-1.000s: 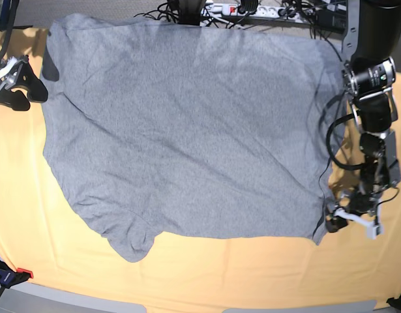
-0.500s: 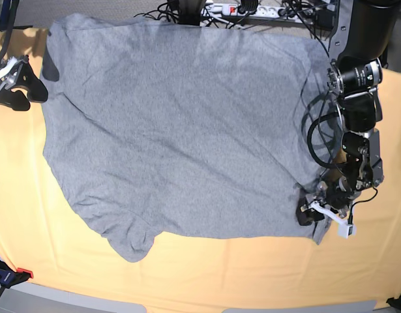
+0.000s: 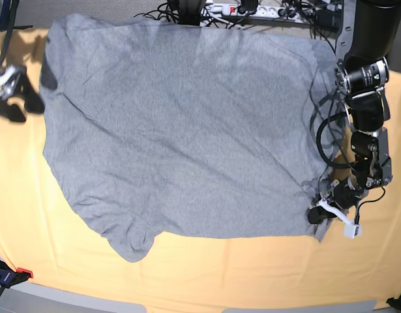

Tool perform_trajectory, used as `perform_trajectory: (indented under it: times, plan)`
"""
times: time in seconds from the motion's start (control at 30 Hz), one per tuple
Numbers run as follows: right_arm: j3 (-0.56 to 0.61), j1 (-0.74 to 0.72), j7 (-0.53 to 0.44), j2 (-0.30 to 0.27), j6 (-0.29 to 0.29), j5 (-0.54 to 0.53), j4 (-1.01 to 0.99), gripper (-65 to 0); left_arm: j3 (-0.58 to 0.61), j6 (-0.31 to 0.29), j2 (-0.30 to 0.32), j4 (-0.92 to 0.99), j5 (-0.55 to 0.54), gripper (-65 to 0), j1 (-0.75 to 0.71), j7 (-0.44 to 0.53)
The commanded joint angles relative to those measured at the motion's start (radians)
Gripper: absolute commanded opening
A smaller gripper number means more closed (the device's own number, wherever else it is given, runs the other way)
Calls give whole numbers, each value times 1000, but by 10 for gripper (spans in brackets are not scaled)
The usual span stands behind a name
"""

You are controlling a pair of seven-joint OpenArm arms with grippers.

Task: Layout the t-shirt on the table in an organized manner, then fold the t-shirt properly
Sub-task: 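Move both grippers to the shirt hem corners and grasp them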

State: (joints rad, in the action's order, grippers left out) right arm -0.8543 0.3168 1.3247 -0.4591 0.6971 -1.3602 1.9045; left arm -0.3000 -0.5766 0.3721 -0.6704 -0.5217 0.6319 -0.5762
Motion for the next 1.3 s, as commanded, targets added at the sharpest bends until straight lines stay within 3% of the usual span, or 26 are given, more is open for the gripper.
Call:
perform_trajectory:
  times: [0.0, 0.1, 0.23, 0.33, 0.43, 0.7, 0.87, 1.0, 1.1, 1.27]
  plan:
    - [-1, -29, -51, -23, 1, 14, 9, -260, -1, -8, 19, -15, -27, -650, 36, 8]
    - [59, -117, -142, -23, -5, 137, -2, -260, -1, -8, 18, -15, -38, -650, 35, -22]
    - [239, -266, -242, -23, -27, 332, -93, -260, -1, -8, 18, -15, -38, -650, 33, -35]
    - [378, -398, -299, -23, -60, 490, -240, -260, -1, -8, 18, -15, -38, -650, 33, -39]
    - [471, -531, -348, -23, -81, 570, -433, -260, -1, -8, 18, -15, -38, -650, 33, -39]
    - [513, -865, -402, -21, -88, 592, -1019, -258, -1, -8, 18, -15, -46, -650, 32, -40]
    - [512, -969, -478, -17, -108, 599, -1288, -258, -1, -9, 18, -15, -83, -650, 33, -58]
    - [512, -972, -567, 0, -114, 647, -1376, -258, -1, -8, 19, -15, -83, -650, 33, -58]
    - [512, -969, -573, 30, -112, 686, -1381, -258, -1, -8, 18, -15, -83, -650, 33, -57]
    - [512, -969, -560, 79, -10, 681, -1381, -258, -1, -8, 19, -15, -85, -650, 33, -57]
